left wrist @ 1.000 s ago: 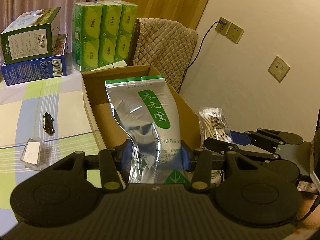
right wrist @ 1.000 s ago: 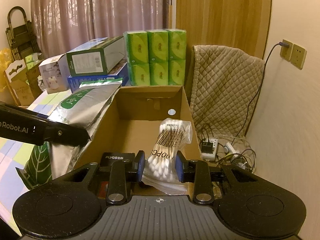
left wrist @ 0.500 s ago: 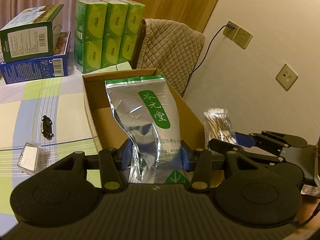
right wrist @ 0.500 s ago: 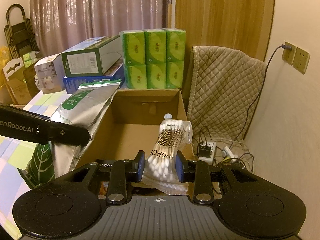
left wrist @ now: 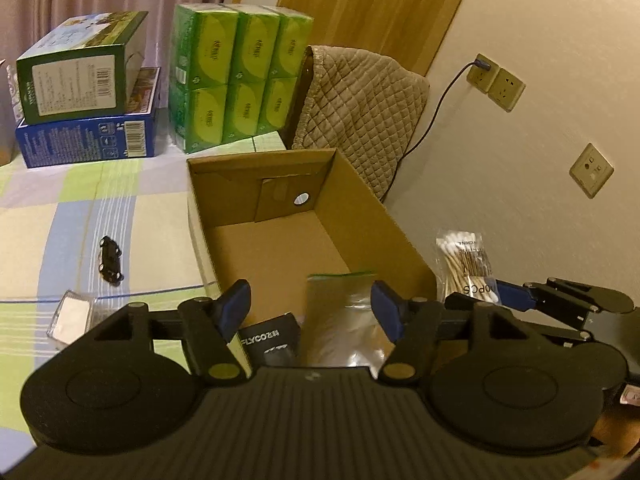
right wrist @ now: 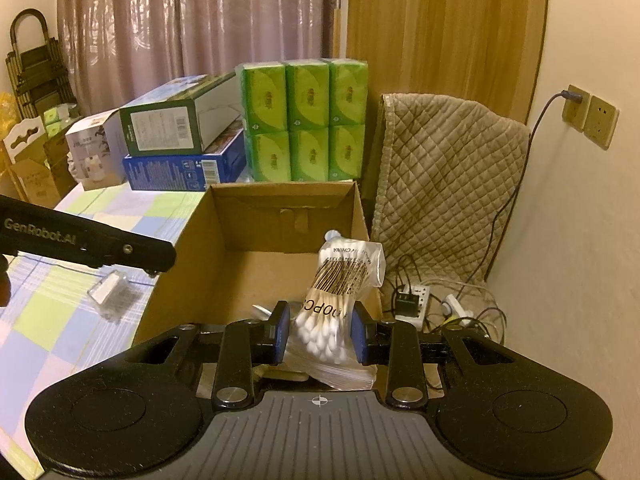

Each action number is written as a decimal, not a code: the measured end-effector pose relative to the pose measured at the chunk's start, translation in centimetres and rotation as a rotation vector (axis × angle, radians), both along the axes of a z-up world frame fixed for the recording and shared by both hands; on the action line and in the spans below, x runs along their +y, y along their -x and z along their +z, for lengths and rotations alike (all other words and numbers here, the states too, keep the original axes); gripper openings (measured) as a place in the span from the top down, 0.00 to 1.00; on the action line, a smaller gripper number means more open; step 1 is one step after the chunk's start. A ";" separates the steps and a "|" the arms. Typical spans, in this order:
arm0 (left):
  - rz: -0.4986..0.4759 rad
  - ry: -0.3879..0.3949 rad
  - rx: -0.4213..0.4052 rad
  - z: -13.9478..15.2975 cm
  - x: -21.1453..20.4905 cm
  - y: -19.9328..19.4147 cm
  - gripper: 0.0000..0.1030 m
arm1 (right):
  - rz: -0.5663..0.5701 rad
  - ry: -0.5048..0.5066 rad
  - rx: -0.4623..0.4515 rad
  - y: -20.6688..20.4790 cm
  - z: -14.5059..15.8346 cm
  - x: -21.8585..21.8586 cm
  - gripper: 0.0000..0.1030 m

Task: Organize objects
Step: 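Lower the snack bag into the box with the left tool while the right tool lowers the swab bag, then open both tools and withdraw them from the box back over the table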

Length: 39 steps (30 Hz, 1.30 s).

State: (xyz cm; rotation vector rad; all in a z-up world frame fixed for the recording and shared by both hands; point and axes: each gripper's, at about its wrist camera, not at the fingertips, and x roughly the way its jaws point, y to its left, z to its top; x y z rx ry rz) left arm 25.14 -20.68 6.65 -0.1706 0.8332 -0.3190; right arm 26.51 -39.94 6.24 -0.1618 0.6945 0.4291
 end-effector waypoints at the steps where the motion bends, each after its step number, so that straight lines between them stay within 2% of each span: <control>1: -0.001 0.000 0.001 0.0 0.1 0.2 0.40 | 0.000 -0.001 0.001 0.1 0.0 0.0 0.72; 15: 0.011 0.000 -0.014 0.5 1.3 2.3 0.37 | 0.016 -0.020 0.005 1.2 0.4 0.9 0.72; 31: 0.029 0.008 -0.029 1.2 2.9 3.0 0.33 | 0.018 -0.024 0.009 1.5 0.6 1.9 0.72; 33: 0.033 0.007 -0.029 1.2 3.1 2.9 0.32 | 0.011 -0.034 0.008 1.1 0.6 1.8 0.63; 35: 0.035 0.006 -0.028 1.2 3.3 3.0 0.32 | 0.001 -0.063 -0.003 1.0 0.6 1.5 0.26; 39: 0.041 0.000 -0.029 1.0 3.8 3.2 0.32 | -0.035 -0.104 -0.003 0.7 0.9 0.7 0.24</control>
